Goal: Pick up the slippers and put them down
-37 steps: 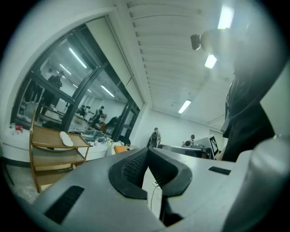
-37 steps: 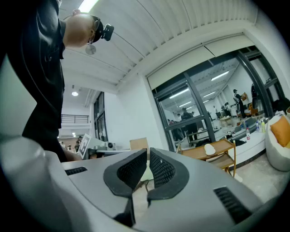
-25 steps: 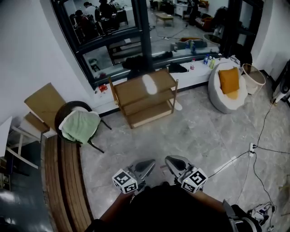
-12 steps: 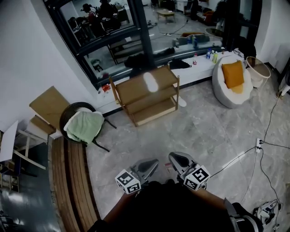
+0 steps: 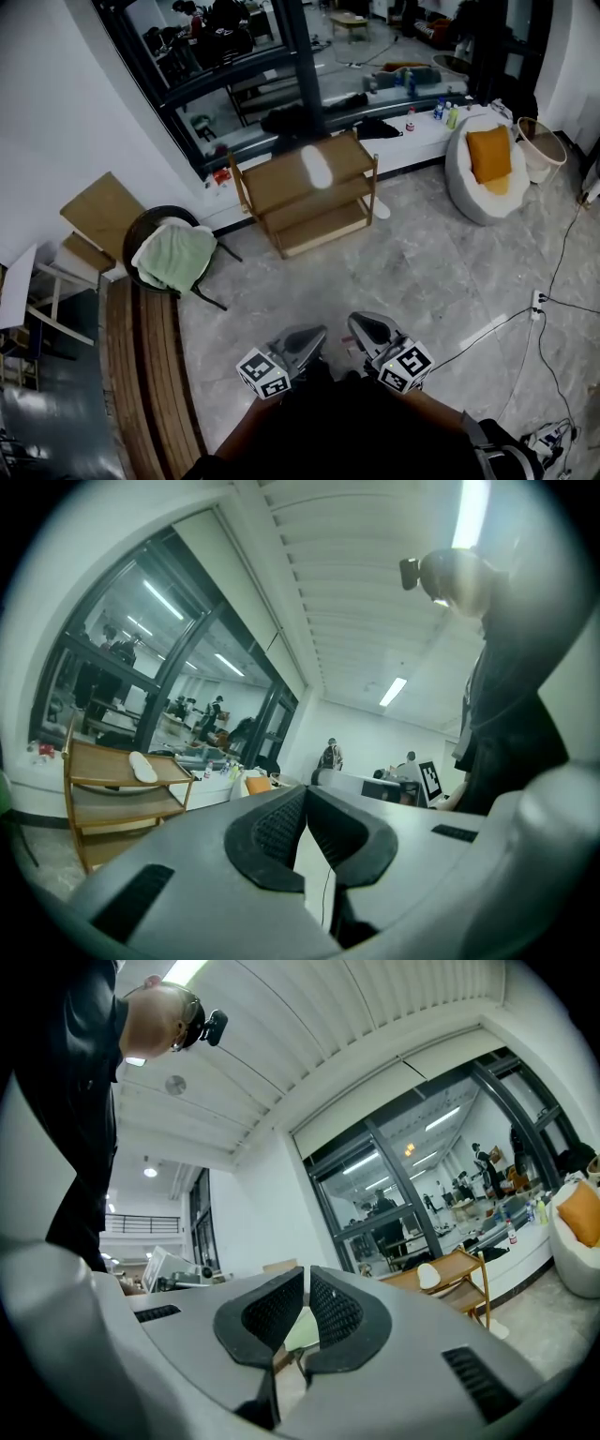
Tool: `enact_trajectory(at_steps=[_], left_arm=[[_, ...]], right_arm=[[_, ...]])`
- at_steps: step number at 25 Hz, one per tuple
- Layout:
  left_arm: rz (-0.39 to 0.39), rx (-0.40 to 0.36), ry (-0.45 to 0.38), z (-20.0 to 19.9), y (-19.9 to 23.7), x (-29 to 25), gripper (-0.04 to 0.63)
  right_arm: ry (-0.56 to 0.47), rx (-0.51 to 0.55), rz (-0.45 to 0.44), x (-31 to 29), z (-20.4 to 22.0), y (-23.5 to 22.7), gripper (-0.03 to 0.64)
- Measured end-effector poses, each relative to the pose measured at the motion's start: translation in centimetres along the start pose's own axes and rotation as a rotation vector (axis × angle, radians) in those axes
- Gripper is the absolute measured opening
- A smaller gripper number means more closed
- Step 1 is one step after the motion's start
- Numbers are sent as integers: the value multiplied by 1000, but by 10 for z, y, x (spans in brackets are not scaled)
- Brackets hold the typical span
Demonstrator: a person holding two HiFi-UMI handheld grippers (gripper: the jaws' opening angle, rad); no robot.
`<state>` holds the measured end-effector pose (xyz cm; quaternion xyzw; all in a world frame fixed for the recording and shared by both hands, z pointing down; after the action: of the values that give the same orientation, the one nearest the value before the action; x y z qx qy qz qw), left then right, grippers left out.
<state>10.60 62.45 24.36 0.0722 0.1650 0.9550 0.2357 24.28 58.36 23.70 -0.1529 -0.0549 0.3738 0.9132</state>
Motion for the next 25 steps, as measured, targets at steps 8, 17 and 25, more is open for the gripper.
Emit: enact_trajectory(at_steps=[8,17,25], left_arm=[[44,30,-19,-15,77,-5,11],[101,17,-49,-63,186,12,11],[119,32,-52,-84,264,50,11]], right_arm=[[42,34,64,-51,-1,-26,31],[44,42,116,-164,-13,-36,31],[74,34,172,-241,-8,-37,31]])
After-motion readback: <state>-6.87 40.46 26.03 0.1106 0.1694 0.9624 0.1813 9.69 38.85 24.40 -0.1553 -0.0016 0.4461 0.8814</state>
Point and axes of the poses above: the fingertips, and each gripper's own axes: x backward along the fingers, y to its left, z out of its underside, the point moved 5 cm from there along x, backward along the fingers, and after that the axes turned 14 degrees about z, right-handed, at the moved point
